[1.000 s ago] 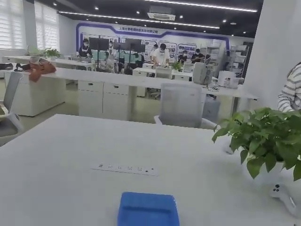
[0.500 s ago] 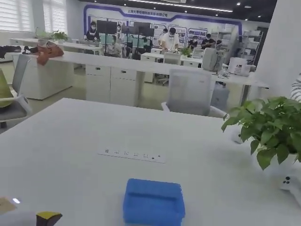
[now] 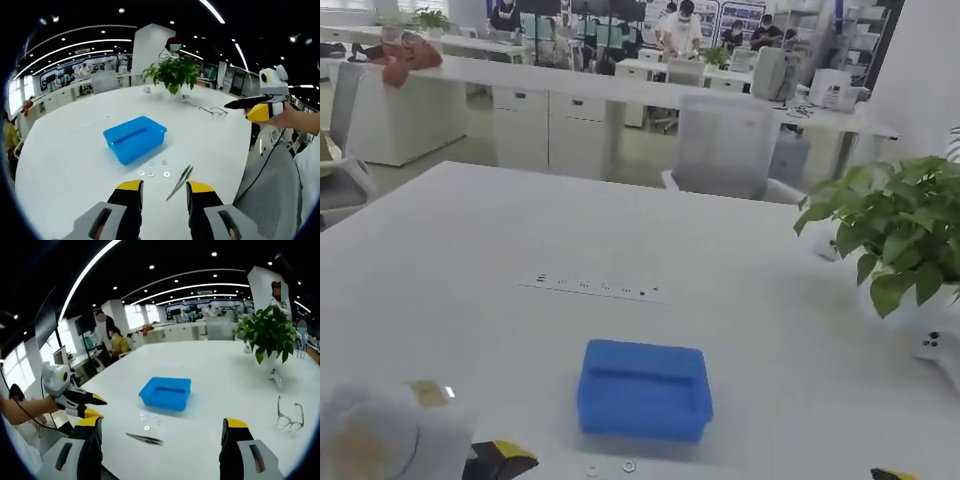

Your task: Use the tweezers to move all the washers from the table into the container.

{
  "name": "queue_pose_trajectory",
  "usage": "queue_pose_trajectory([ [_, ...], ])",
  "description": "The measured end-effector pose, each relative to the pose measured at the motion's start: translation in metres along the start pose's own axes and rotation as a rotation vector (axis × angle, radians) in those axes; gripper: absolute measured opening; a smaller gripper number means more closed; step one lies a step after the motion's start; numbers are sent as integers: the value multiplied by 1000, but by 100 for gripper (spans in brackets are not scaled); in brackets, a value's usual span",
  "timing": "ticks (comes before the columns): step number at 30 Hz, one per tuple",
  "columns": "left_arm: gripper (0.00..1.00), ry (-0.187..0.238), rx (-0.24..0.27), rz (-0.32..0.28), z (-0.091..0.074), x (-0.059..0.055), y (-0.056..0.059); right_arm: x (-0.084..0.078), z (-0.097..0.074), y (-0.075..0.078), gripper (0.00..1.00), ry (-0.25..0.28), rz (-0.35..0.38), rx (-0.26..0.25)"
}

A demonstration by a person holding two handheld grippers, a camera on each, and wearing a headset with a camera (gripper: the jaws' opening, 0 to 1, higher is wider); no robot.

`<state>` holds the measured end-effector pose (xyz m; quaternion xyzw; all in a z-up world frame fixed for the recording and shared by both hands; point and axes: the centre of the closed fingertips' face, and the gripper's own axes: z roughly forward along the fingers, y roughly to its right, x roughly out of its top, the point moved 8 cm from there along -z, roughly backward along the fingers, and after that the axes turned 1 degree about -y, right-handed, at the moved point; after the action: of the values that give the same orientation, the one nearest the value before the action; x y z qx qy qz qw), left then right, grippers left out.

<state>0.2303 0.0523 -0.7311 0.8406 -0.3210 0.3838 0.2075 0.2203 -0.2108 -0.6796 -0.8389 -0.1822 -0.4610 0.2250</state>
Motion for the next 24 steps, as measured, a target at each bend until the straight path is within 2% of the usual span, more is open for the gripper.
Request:
queue_pose_trajectory([
  [1, 32, -23, -16, 22, 4, -2, 0, -1, 1, 0, 99, -8, 2, 2],
  [2, 31, -56, -54, 39, 10, -5, 3, -3, 2, -1, 99, -16, 1, 5],
  [5, 26, -99, -105, 39, 24, -12, 5, -7, 5, -2, 99, -43, -17, 10],
  [6, 23, -111, -106, 40, 28, -15, 4, -8, 6, -2, 99, -55, -24, 12],
  [10, 20, -146, -129, 82, 46, -25, 5, -11, 8, -3, 99, -91, -56, 19],
  [14, 19, -167, -140, 90, 59, -34, 4, -15, 12, -4, 99, -123, -66, 39],
  [18, 17, -173, -149, 113, 64, -38, 2, -20, 20, -6, 99, -155, -71, 58],
  [20, 17, -166, -147, 145, 66, -39, 1, -20, 24, -8, 99, -158, -67, 73],
  [21, 16, -178, -165, 171, 67, -40, 2, -20, 27, -9, 99, -159, -63, 82],
  [24, 13, -180, -169, 185, 71, -42, 2, -18, 34, -14, 99, -149, -60, 111],
])
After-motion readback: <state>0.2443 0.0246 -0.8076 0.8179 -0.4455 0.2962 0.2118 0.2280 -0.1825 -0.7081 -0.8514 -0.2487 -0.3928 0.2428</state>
